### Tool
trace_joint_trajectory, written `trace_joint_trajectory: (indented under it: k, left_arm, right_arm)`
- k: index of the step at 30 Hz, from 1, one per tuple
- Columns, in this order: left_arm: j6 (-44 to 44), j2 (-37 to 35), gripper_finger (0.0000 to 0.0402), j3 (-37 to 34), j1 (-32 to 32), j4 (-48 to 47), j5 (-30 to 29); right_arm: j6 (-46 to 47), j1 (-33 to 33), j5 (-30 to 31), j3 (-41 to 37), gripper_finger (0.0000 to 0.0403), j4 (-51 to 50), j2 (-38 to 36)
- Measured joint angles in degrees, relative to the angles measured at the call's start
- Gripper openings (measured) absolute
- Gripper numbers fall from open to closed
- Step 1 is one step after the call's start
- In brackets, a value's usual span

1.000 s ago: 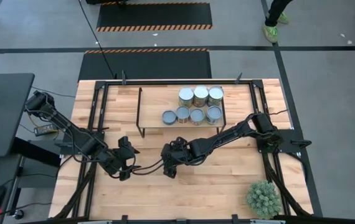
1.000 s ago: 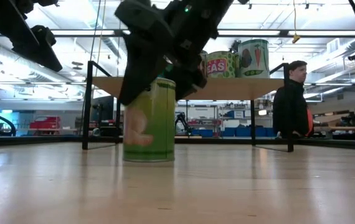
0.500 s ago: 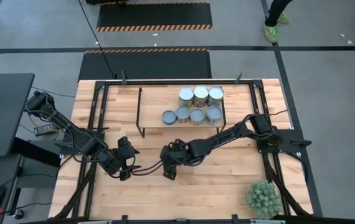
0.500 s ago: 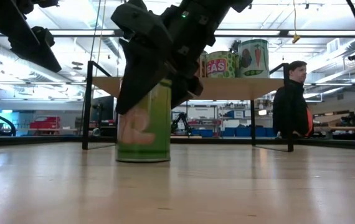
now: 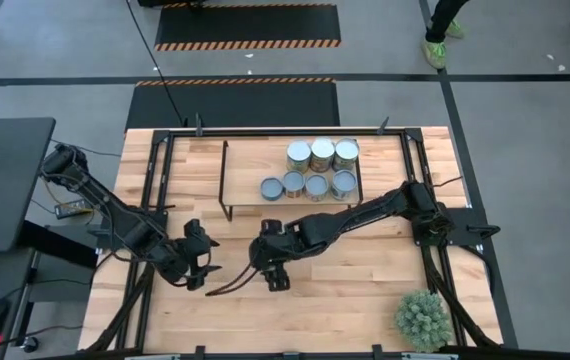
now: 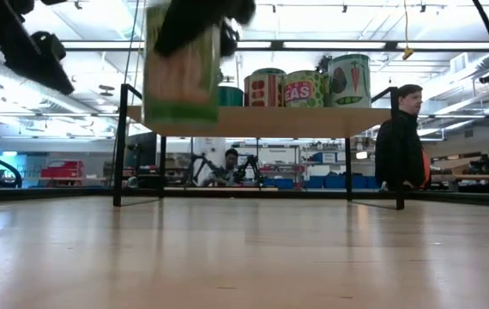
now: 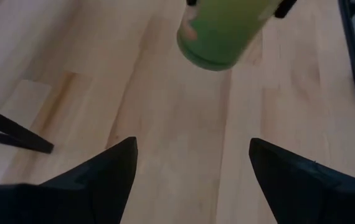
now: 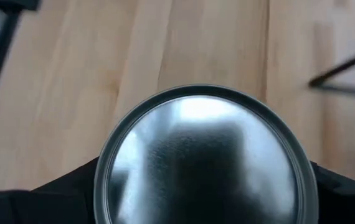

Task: Pick and place cans onto a shelf
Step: Put the canned oranges on the shelf

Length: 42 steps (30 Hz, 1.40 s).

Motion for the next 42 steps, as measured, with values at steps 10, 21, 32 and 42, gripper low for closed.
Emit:
trace_joint_trajectory:
  k: [10,21,32,42]
  left_arm:
    - [0.0,-4.9,0.0313,0.0,-0.6,0.1,-6.3]
    - [-0.6,-5.5,0.0313,0.0,-0.6,0.1,-7.5]
    - [-5.0,-5.5,0.0313,0.0,-0.6,0.1,-8.7]
    - [-6.4,-5.5,0.0313,0.0,-0.6,0.1,-9.6]
  right_arm:
    - [-10.3,-5.5,-1.1,16.1,0.0317,-9.8,-0.1]
    - [-14.2,-13.7,-4.5,23.8,0.0317,-16.1,-0.1]
    - [-18.7,-21.8,-7.5,24.2,0.0318,-16.2,-0.7]
    - [-22.8,-28.2,-9.9,24.2,0.0318,-17.8,-0.6]
